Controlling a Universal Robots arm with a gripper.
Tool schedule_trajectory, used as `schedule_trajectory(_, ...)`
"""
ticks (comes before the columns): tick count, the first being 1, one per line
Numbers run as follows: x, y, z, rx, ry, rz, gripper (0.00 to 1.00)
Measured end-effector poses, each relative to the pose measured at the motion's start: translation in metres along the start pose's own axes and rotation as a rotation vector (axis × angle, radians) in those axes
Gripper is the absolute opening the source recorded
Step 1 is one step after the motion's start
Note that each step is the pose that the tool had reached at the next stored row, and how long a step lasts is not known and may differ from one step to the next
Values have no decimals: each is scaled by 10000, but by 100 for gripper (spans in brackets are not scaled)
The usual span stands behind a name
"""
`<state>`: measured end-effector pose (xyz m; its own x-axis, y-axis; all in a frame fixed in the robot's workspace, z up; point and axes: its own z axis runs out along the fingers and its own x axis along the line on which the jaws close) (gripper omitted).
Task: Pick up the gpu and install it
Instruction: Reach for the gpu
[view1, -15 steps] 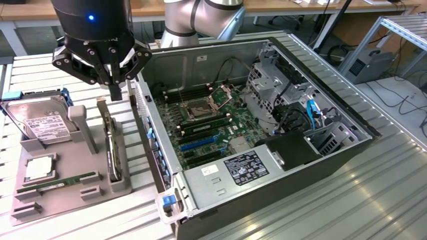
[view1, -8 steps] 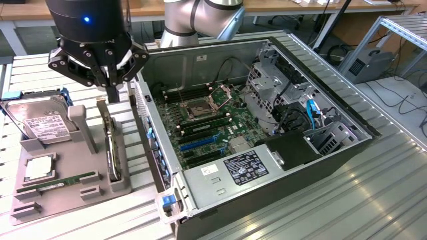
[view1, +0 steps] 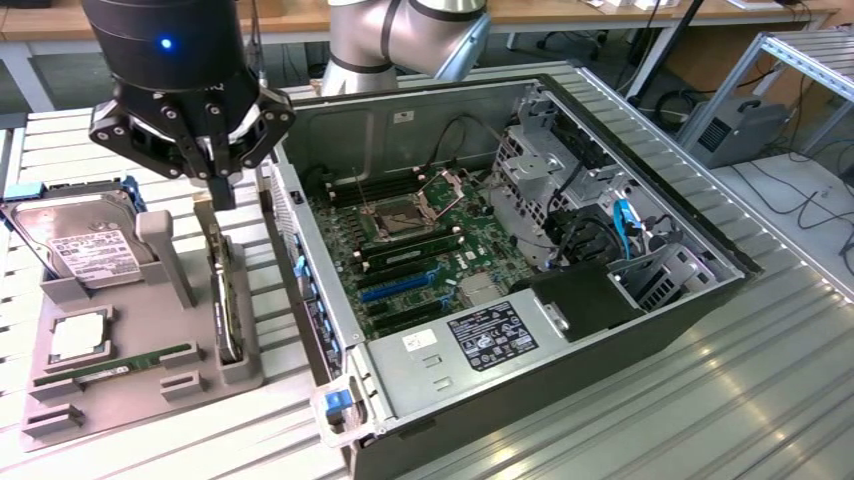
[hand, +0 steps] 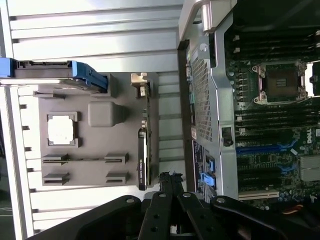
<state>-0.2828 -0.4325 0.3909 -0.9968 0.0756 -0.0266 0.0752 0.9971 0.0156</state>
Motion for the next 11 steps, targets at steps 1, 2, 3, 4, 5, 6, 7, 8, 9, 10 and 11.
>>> schedule_trajectory(1, 3, -4, 0, 1, 0, 0, 11)
schedule_trajectory(2, 8, -10, 1, 5, 0, 0, 11)
schedule_trajectory(3, 11, -14, 1, 6, 0, 0, 11)
schedule_trajectory(4, 18, -22, 1, 10, -1, -1, 11)
schedule_trajectory(5, 22, -26, 1, 12, -1, -1, 11)
schedule_trajectory(6, 26, -31, 1, 14, -1, 0, 11)
schedule_trajectory(7, 30, -36, 2, 16, -1, -1, 11)
schedule_trajectory(8, 33, -40, 2, 18, -2, -1, 11)
schedule_trajectory(9, 37, -44, 3, 19, -2, -1, 11)
schedule_trajectory(10, 40, -48, 3, 22, -2, -1, 11)
schedule_trajectory(11, 46, -55, 3, 26, -2, -1, 11)
